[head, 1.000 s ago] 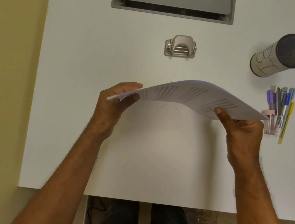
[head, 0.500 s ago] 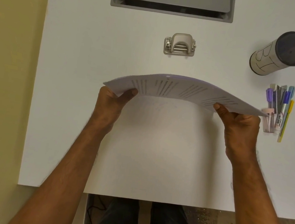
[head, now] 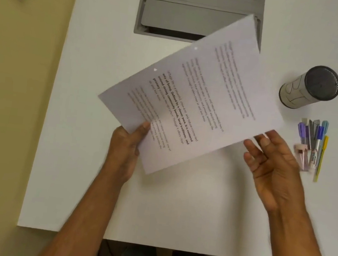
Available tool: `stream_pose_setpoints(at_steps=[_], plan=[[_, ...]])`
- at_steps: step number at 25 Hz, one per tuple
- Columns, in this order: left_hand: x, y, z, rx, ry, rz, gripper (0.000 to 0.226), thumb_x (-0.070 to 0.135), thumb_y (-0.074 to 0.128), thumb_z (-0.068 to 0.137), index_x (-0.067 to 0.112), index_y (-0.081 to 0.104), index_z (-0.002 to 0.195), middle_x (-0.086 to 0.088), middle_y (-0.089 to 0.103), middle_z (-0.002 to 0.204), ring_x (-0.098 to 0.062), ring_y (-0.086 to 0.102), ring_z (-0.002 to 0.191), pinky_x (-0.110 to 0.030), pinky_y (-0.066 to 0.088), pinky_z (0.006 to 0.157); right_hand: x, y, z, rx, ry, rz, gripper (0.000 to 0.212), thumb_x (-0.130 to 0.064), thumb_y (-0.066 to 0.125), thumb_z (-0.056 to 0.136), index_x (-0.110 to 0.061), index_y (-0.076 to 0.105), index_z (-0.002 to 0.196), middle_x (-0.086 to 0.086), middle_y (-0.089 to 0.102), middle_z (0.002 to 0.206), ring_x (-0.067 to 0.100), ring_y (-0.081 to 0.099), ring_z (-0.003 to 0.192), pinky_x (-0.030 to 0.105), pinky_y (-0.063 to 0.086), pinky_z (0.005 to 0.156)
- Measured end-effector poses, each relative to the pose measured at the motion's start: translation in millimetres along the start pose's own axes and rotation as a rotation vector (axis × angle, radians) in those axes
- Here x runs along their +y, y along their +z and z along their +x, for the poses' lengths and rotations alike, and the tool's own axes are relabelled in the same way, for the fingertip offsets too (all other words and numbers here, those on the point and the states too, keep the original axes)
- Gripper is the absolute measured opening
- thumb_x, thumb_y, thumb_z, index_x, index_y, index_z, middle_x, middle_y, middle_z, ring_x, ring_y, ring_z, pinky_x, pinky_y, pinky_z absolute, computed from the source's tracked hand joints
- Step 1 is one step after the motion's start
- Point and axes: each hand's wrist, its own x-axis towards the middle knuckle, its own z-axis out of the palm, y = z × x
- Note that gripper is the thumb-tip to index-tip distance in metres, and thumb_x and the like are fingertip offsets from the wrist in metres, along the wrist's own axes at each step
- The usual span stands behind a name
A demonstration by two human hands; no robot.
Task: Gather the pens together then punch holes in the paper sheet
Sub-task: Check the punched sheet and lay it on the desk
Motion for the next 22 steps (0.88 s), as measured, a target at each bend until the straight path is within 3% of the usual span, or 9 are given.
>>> stream_pose_setpoints(at_steps=[3,6,8,11,14,16,18,20,22], plan=[[-24,15,-15,0.042,-0.071,-0.211,0.03,0.007,0.067,0.092,0.024,0.08,0.113,-0.003,0.077,0.123,-0.016,0.075,0.109,-0.027,0.062,0.083,24,27,-16,-0.051,0.039,0.043,0.027,-0.024,0.068,0.096,-0.028,0.074,0.122,0.0,0.077,0.124,0.019,0.077,0.106,0.032,0.064,0.082],[-44,29,-34,0.021,-0.134,-0.308,0.041,0.01,0.07,0.091,0.02,0.068,0.131,-0.008,0.072,0.132,-0.02,0.072,0.117,-0.031,0.062,0.086,43,56,-33,-0.067,-0.031,-0.076,0.028,-0.034,0.071,0.095,-0.035,0.072,0.123,-0.003,0.076,0.128,0.017,0.075,0.112,0.034,0.064,0.086],[-54,34,-42,0.016,-0.164,-0.321,0.052,0.013,0.073,0.089,0.016,0.062,0.139,-0.01,0.07,0.135,-0.022,0.071,0.119,-0.031,0.061,0.087,49,68,-38,-0.008,-0.098,-0.137,0.026,-0.026,0.071,0.098,-0.04,0.073,0.119,-0.006,0.076,0.128,0.015,0.073,0.118,0.04,0.061,0.098],[-56,30,-44,-0.021,-0.17,-0.316,0.044,0.011,0.072,0.09,0.019,0.068,0.133,-0.009,0.069,0.138,-0.023,0.069,0.124,-0.032,0.061,0.09,46,69,-35,0.043,-0.147,-0.179,0.029,-0.013,0.066,0.102,-0.033,0.073,0.121,-0.006,0.076,0.127,0.016,0.071,0.122,0.048,0.051,0.111],[-35,10,-32,-0.068,-0.141,-0.278,0.035,0.011,0.066,0.094,0.02,0.073,0.127,-0.009,0.071,0.135,-0.021,0.07,0.121,-0.036,0.062,0.09,36,58,-26,-0.011,-0.174,-0.23,0.032,-0.01,0.066,0.101,-0.033,0.074,0.122,-0.006,0.076,0.127,0.015,0.071,0.122,0.044,0.051,0.11],[-7,-6,-17,-0.074,-0.106,-0.161,0.035,0.016,0.067,0.092,0.018,0.071,0.127,-0.007,0.076,0.122,-0.018,0.074,0.104,-0.032,0.063,0.084,26,48,-21,-0.075,-0.178,-0.279,0.033,-0.011,0.067,0.101,-0.035,0.074,0.122,-0.005,0.076,0.128,0.016,0.071,0.122,0.043,0.051,0.108],[29,-15,-4,-0.13,-0.048,0.114,0.032,0.019,0.071,0.089,0.023,0.073,0.12,-0.003,0.08,0.102,-0.014,0.073,0.083,-0.029,0.061,0.077,16,43,-18,-0.137,-0.195,-0.367,0.033,-0.012,0.068,0.099,-0.036,0.075,0.12,-0.007,0.077,0.127,0.016,0.072,0.12,0.041,0.055,0.103],[60,-10,5,-0.298,0.045,0.398,0.034,0.024,0.074,0.089,0.027,0.072,0.123,-0.002,0.081,0.105,-0.016,0.075,0.09,-0.03,0.059,0.082,6,47,-17,-0.192,-0.231,-0.464,0.035,-0.013,0.069,0.099,-0.043,0.076,0.115,-0.013,0.078,0.122,0.009,0.074,0.114,0.029,0.061,0.095],[81,7,10,-0.427,0.119,0.506,0.035,0.028,0.073,0.091,0.024,0.07,0.126,-0.001,0.078,0.119,-0.019,0.075,0.108,-0.029,0.059,0.089,-7,61,-19,-0.251,-0.257,-0.54,0.04,-0.014,0.069,0.099,-0.052,0.076,0.108,-0.023,0.077,0.115,0.0,0.074,0.108,0.013,0.058,0.085]])
